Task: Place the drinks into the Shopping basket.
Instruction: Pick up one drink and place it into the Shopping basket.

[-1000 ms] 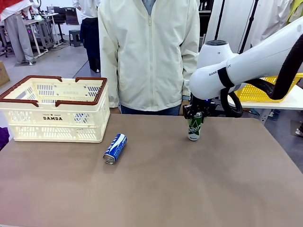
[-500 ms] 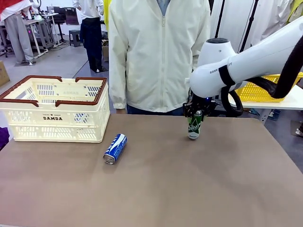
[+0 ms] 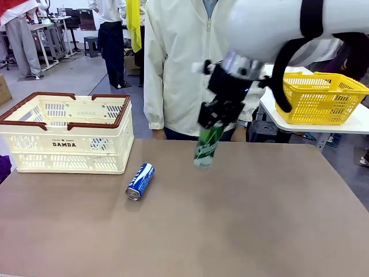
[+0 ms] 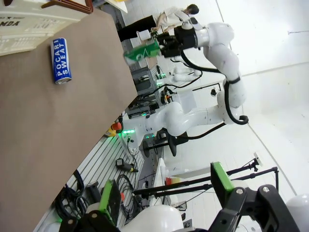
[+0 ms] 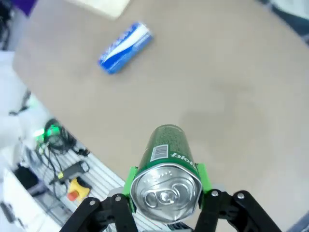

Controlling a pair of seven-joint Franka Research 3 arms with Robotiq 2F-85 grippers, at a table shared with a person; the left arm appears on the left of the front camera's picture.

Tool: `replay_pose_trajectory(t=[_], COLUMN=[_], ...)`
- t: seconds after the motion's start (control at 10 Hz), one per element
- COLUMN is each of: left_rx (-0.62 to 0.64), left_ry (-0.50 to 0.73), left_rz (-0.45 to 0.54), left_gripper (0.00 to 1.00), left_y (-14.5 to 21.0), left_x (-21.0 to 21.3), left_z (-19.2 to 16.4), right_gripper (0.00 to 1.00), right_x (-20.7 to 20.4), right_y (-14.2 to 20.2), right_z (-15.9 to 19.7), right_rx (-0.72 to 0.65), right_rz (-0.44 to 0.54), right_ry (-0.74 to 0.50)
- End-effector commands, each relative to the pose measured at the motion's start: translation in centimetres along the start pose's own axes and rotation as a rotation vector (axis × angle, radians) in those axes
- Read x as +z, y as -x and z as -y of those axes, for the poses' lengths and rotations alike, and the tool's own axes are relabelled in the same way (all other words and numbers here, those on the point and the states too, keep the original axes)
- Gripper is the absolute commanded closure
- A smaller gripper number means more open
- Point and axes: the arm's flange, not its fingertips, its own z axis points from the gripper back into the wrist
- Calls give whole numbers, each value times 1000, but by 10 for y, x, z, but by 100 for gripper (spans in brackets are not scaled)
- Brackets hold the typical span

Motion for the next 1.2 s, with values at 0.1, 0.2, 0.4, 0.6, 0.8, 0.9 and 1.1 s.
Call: replay_pose_trajectory(t=[0.1,0.2,0.4,0.6,0.8,0.9,1.1], left_rx=[-5,-5,-5,-5,-5,-5,-5], left_ry=[24,24,24,24,24,24,24], left_rz=[8,8,8,8,8,8,8], left_gripper=[0,0,0,0,0,0,0], left_y=[1,1,1,1,1,1,1], left_x=[1,1,1,1,1,1,1], left_z=[3,3,3,3,3,3,3], right_gripper=[100,100,100,100,100,100,100], right_x=[-75,-96,-131,-155,-168,-175,-179], right_y=[-9,-8,-12,-16,-13,-13,-13], right_z=[-69,-88,-97,-96,-102,-100,-99], right_rx=[286,378,427,446,510,529,540], right_rz=[-84,-68,-60,-41,-19,-19,-35], right_ry=[-11,-23,-10,38,71,89,108])
